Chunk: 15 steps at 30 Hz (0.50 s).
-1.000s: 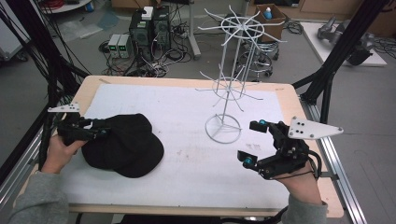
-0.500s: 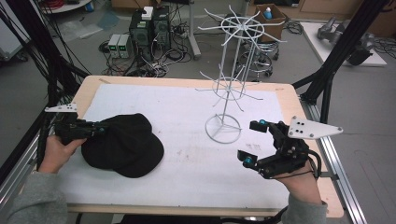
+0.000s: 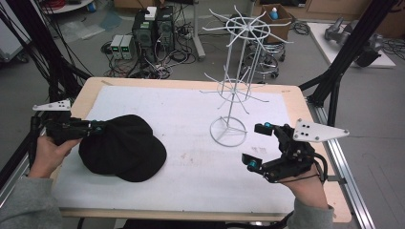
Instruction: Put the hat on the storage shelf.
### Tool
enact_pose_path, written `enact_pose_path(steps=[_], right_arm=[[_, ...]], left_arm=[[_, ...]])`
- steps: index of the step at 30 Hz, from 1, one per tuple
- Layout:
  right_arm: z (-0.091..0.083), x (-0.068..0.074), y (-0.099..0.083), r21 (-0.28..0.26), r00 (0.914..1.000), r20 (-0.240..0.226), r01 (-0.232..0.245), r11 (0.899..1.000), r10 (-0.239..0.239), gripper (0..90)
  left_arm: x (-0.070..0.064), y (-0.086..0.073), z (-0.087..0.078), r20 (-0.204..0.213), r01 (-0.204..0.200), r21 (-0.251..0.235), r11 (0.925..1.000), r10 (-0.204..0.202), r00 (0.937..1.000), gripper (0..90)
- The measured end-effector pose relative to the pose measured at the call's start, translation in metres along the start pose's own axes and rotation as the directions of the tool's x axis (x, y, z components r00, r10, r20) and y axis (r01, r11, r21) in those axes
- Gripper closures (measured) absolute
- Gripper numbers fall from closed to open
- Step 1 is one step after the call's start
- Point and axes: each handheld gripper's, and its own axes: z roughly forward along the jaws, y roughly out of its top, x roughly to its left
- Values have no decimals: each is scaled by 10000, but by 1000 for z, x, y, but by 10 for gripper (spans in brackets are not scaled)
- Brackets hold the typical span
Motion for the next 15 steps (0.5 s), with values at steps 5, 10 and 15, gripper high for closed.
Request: enact_pose_path(steps=[5,10,15], right_arm=[[-1,1,0,-68,10000,-41,-6,10000,5,25],[-2,0,0,-120,10000,-95,-16,9999,15,25],[-2,1,1,-141,9997,-198,149,9998,-152,25]], left_arm=[[-25,24,-6,-183,-562,-34,9984,562,9983,702],[-39,38,-9,-172,-934,3,9956,934,9955,702],[-50,54,-16,-92,-1083,3,9941,1083,9941,704]])
